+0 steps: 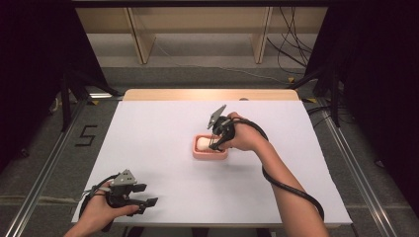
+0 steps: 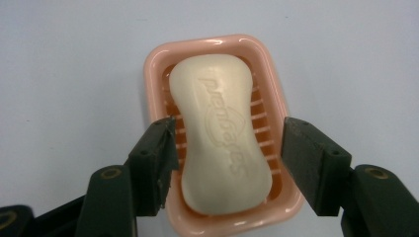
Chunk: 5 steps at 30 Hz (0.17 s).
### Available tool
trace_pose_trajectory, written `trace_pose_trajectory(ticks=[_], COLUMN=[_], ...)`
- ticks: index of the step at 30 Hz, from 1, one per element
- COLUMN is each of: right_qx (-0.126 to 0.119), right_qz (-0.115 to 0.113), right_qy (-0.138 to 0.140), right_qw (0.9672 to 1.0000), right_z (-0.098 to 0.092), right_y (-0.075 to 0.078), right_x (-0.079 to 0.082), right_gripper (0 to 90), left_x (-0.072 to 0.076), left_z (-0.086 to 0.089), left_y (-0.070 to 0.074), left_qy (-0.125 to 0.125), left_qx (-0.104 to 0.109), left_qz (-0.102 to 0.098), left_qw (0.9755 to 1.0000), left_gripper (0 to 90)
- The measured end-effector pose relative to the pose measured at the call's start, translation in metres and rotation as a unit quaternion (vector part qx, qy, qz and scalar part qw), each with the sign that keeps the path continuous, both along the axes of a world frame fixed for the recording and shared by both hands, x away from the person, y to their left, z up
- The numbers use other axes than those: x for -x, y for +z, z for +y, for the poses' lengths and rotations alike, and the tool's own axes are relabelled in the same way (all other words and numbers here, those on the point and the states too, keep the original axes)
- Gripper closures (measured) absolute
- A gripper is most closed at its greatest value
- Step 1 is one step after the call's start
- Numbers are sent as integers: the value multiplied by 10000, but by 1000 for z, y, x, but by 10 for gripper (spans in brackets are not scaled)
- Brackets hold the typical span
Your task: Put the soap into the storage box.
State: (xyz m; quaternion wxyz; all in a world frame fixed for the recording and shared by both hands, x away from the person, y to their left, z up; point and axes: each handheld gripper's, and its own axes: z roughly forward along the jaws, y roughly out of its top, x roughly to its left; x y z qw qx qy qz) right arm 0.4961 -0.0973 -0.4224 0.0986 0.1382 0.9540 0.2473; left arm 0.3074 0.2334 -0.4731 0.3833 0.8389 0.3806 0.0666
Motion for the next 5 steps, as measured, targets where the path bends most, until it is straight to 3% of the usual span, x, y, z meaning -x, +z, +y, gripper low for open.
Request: trace_pose_trajectory(ticks=[3, 5], right_qx=[-267, -404], right_qz=[-187, -185], right_qy=[-174, -305], right_qw=[9993, 9985], right_z=[-15, -29], right_y=[-4, -7], right_x=[12, 25], right_gripper=[389, 389], left_x=[0, -1], left_z=[1, 0], left_y=[0, 0], left_qy=[-48, -60], left_qx=[-67, -63], left_qz=[6, -11], left_qw=[10000, 10000], left_gripper=[304, 303])
